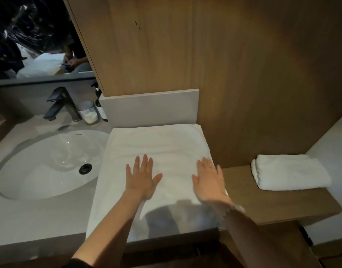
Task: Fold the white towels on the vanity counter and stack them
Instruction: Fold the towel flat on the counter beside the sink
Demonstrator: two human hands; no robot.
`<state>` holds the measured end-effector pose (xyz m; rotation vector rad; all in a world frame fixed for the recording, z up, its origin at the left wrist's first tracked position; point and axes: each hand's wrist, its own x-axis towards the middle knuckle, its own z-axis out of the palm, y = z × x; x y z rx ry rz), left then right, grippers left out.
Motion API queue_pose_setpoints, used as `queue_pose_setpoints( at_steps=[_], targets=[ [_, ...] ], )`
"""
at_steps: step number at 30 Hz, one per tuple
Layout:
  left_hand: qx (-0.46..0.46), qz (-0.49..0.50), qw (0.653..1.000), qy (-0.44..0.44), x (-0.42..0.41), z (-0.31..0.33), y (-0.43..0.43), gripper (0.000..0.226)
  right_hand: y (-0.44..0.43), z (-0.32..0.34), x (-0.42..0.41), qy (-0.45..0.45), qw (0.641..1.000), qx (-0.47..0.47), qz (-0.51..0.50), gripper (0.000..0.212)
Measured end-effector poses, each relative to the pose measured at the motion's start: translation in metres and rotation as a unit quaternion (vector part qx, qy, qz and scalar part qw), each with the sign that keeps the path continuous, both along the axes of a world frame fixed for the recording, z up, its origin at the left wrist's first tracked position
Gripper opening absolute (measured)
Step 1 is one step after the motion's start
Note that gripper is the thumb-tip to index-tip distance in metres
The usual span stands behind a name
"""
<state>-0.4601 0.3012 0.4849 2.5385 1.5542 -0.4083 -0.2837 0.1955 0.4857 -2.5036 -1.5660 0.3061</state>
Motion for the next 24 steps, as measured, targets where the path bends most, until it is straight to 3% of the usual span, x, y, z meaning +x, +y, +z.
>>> queue_pose_setpoints(
  at_steps=[2, 5, 8, 10, 13, 16, 17, 18, 20, 22, 24],
  targets=[
    [-0.042, 0.022, 0.999, 0.013, -0.009, -0.009, 0.003, 0.07, 0.012, -0.013, 0.0, 0.002, 0.995, -0.068, 0.07, 0.063],
    [-0.074, 0.048, 0.996, -0.006, -0.02, -0.016, 0.007, 0.074, 0.011, -0.027, 0.01, 0.027, 0.995, -0.067, 0.067, 0.107],
    [-0.097, 0.053, 0.994, 0.014, -0.018, -0.011, 0.009, 0.077, 0.007, -0.023, 0.026, 0.082, 0.993, -0.084, -0.007, 0.113],
    [-0.093, 0.067, 0.993, 0.008, -0.011, -0.007, 0.011, 0.077, 0.013, -0.018, 0.034, 0.035, 0.995, -0.097, 0.009, 0.123],
    [-0.036, 0.057, 0.998, -0.013, 0.0, -0.003, 0.018, 0.081, 0.033, -0.018, 0.031, -0.027, 0.993, -0.075, 0.085, 0.112],
    [-0.05, 0.021, 0.999, -0.002, 0.0, -0.004, 0.023, 0.127, 0.045, -0.026, 0.026, 0.039, 0.992, -0.06, 0.104, 0.109],
    [-0.058, 0.036, 0.998, -0.004, -0.005, -0.007, 0.026, 0.127, 0.045, -0.029, 0.027, 0.043, 0.992, -0.049, 0.107, 0.114],
    [-0.064, 0.054, 0.996, -0.008, -0.012, -0.011, 0.029, 0.115, 0.045, -0.032, 0.03, 0.05, 0.993, -0.038, 0.104, 0.113],
    [-0.068, 0.084, 0.994, -0.008, -0.022, -0.012, 0.033, 0.084, 0.043, -0.035, 0.039, 0.081, 0.993, -0.021, 0.079, 0.091],
    [-0.068, 0.105, 0.992, 0.004, -0.024, -0.007, 0.038, 0.075, 0.044, -0.036, 0.047, 0.093, 0.995, -0.022, 0.03, 0.07],
    [-0.049, 0.118, 0.992, 0.009, -0.017, 0.001, 0.048, 0.074, 0.053, -0.034, 0.056, 0.048, 0.999, -0.017, 0.018, 0.066]
  ],
)
